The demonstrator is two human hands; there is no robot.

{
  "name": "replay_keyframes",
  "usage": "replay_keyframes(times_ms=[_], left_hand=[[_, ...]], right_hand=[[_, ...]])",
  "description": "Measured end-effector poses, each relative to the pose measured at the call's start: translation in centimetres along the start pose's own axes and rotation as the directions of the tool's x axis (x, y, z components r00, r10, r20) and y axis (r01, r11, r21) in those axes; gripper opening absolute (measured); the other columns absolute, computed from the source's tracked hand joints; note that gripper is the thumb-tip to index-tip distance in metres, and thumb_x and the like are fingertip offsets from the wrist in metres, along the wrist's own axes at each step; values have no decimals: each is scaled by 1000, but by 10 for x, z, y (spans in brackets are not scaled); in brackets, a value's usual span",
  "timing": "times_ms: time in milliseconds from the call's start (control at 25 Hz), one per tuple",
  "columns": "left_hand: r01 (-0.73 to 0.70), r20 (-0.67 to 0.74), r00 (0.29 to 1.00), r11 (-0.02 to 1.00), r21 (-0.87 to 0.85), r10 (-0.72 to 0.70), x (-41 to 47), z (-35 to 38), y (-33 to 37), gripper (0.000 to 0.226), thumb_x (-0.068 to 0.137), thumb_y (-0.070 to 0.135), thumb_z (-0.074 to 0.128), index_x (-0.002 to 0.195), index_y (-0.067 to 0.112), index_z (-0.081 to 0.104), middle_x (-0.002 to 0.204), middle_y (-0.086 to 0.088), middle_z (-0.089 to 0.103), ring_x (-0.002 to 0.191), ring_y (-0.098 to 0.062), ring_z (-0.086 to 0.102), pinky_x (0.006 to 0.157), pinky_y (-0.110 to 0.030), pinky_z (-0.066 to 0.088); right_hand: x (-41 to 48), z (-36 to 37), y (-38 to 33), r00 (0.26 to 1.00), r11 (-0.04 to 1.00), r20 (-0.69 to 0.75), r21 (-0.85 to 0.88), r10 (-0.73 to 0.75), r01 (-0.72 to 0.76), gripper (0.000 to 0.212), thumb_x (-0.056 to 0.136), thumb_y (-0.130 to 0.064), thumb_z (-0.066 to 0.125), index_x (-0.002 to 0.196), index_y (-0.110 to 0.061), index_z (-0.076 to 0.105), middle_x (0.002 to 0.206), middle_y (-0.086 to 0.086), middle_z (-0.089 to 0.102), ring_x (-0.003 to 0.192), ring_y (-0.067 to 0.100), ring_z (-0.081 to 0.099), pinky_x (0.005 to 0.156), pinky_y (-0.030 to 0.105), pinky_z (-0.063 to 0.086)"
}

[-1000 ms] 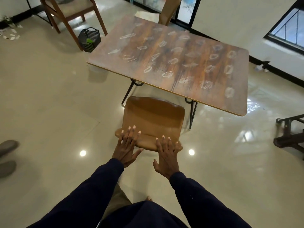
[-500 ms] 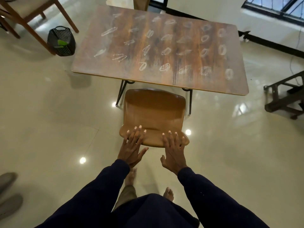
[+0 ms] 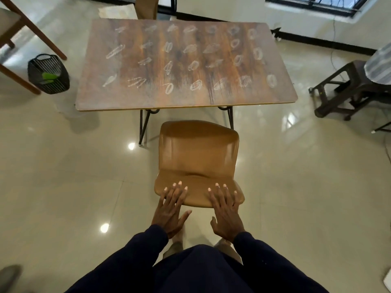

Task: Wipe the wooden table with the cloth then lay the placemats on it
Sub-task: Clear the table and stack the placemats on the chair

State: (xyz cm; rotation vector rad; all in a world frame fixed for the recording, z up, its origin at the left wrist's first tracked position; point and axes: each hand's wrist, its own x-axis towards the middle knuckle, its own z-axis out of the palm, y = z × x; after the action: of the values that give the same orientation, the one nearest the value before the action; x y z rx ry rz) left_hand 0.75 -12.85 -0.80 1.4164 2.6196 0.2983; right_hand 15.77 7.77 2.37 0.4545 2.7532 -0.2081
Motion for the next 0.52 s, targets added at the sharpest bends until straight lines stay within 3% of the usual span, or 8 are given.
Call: replay_keyframes(times_ms=[200,520], left_hand=[[-8,16,1000,999,48,7,-10,2,7,74,108,60,28,165,12,29,174,-14,18,160,-32,25,125,-56,22],[140,63,988,990,16,-141,-10,2,49,75,109,61,18,164,12,32,173,-16,21,159,-37,24,124,-60,19]], right_hand=[[-12,7,-2,1000,998,25,64,13,-15,107,74,-45,66,168,-25,20,175,13,19,160,44,21,123,71,23],[-18,7,27,998,994,47,97,-47,42,107,68,-50,74,163,-23,33,169,14,33,154,47,33,119,71,31]])
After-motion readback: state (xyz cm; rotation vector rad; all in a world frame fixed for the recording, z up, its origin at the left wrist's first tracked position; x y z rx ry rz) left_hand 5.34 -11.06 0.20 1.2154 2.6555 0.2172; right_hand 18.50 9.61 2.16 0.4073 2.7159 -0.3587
